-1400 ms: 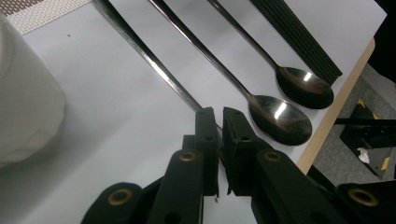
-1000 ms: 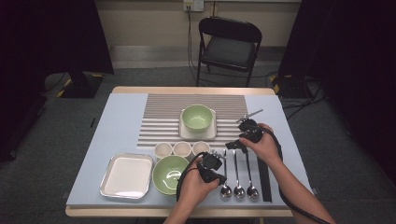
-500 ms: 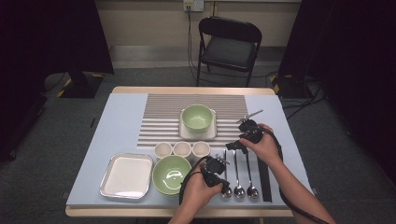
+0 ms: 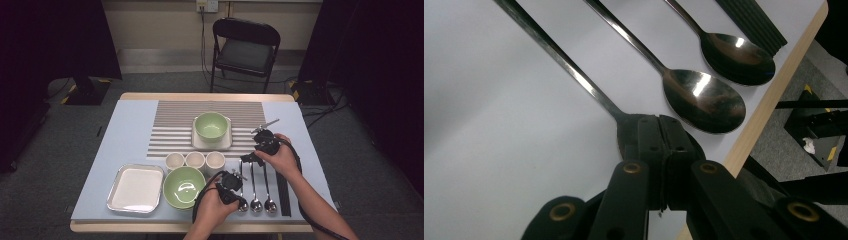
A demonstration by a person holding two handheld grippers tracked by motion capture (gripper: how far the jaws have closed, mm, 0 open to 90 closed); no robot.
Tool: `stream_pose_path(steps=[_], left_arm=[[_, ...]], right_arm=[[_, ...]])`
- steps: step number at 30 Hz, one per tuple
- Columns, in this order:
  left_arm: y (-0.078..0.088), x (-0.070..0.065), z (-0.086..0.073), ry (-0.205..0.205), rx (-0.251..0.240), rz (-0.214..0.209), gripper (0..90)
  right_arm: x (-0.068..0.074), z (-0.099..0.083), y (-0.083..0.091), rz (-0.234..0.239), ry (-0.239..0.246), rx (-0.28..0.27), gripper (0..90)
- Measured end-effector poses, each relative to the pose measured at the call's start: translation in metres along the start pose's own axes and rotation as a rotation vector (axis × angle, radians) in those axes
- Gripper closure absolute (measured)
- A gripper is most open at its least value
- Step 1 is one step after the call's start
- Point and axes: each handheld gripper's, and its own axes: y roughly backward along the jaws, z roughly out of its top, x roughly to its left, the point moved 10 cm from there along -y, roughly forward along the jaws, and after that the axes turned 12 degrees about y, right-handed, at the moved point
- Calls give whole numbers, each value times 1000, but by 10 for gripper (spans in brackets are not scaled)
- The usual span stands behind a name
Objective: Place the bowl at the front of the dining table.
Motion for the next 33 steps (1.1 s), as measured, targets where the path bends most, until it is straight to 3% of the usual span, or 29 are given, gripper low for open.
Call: stream_pose_path(steps=[14,22,28,33], left_arm=[[-4,0,-5,0,10,13,900],[-5,-1,-6,2,9,14,900],[-4,0,-6,2,11,21,900],[-3,0,-8,-8,12,27,900]], right_arm=[[7,-10,-2,41,2,11,175],[13,-14,-4,97,-8,6,186],[22,-9,-1,151,11,-9,195],[28,-10,-2,178,20,8,250]])
